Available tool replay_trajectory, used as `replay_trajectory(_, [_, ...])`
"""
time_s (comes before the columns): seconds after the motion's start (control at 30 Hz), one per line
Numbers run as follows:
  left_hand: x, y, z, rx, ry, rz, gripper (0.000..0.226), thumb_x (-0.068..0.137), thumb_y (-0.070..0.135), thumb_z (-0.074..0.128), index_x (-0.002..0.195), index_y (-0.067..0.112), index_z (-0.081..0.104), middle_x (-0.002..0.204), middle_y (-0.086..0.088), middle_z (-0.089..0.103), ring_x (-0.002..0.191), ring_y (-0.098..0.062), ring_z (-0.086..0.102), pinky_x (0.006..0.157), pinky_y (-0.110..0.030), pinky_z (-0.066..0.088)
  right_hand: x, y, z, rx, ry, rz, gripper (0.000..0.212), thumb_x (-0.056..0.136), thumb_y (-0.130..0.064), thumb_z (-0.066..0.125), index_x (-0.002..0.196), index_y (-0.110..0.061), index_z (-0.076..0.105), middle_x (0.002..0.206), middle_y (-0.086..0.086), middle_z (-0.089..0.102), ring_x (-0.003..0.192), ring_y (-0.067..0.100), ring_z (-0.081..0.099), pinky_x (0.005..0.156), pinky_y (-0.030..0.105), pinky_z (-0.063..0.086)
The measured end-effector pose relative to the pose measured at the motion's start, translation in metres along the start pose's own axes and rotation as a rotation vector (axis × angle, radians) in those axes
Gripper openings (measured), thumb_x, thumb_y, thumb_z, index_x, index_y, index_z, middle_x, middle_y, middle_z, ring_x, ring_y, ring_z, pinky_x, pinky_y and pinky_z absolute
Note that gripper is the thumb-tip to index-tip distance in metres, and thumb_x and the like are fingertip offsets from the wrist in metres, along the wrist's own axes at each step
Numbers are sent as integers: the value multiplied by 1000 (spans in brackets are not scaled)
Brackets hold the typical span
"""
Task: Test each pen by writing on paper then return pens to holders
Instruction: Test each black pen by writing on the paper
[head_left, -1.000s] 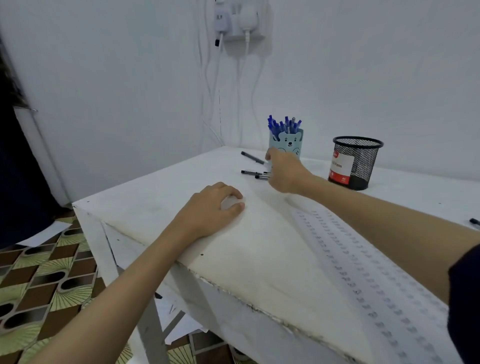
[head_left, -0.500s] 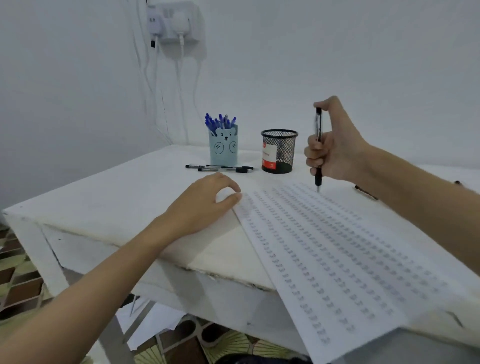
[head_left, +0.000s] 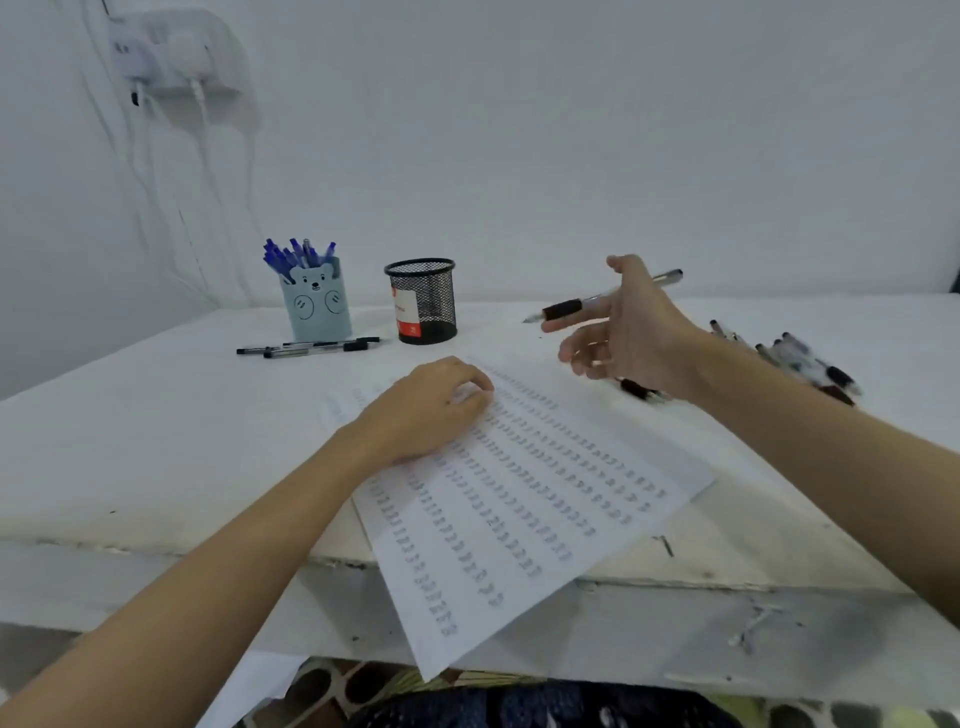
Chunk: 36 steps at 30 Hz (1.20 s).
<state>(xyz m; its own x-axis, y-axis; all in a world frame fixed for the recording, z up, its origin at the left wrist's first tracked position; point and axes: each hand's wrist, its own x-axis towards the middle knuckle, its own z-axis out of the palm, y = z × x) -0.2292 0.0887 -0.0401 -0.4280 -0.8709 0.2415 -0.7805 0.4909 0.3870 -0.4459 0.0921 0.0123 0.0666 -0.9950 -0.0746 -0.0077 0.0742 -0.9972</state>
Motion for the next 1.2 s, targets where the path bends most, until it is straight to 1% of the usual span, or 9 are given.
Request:
replay_trajectory(0.07, [10,-1,1,26,-15,-14,29,97,35,41,120,27,56,131,9,48,115,-9,46,95,-26,36,2,7,-3,-149,68,-14,72,96,-55,28,85,3,69,64,16,66,50,24,54,57,29,42])
replay_trajectory(0.17, [26,-3,4,25,-26,-24,29,98,32,41,124,28,53,136,8,46,119,-10,44,93,-25,34,11,19,0,-267,129,-115,29,90,-29,62,75,-4,63,64,9,62,50,17,54,54,23,43])
replay_trajectory(0.2, [30,-4,4,23,-27,-19,29,98,31,41,125,28,52,136,8,46,120,-10,44,92,-24,33,16,23,2,-278,158,-160,24,87,-22,66,70,-5,59,58,7,56,45,14,49,50,22,41])
replay_trajectory(0.33, [39,-8,11,17,-38,22,29,96,30,46,124,29,53,133,8,48,121,-9,44,93,-23,31,23,36,16,-204,127,-231,41,94,-20,49,58,-2,56,44,8,46,36,17,38,39,20,29])
replay_trajectory(0.43, [40,-13,18,-17,0,71,27,96,29,48,121,28,56,129,8,50,119,-9,46,98,-26,34,23,45,22,-325,107,-321,44,92,-17,53,52,1,58,36,5,48,27,11,36,35,16,28])
replay_trajectory(0.57, [40,-15,20,-39,9,69,27,96,32,46,122,29,55,130,9,50,119,-8,44,103,-31,34,29,52,19,-449,183,-412,41,76,4,56,41,-8,39,42,9,43,33,6,51,35,17,31])
replay_trajectory(0.7, [41,-17,22,-35,11,72,27,95,33,46,121,31,54,128,8,49,119,-9,43,103,-34,34,30,55,19,-510,186,-424,45,73,9,51,42,-13,26,40,1,22,40,5,59,33,15,29])
replay_trajectory(1.07, [41,-19,22,-37,2,70,27,96,36,44,121,32,53,129,7,48,119,-9,43,103,-36,34,30,55,20,-545,182,-448,46,74,7,50,43,-15,24,49,6,22,39,4,58,32,13,25])
replay_trajectory(1.2, [41,-18,22,-39,1,66,27,95,34,45,121,32,53,129,8,48,120,-9,43,104,-35,34,31,55,21,-551,179,-437,48,73,6,50,40,-16,24,37,-2,20,38,3,57,33,14,27])
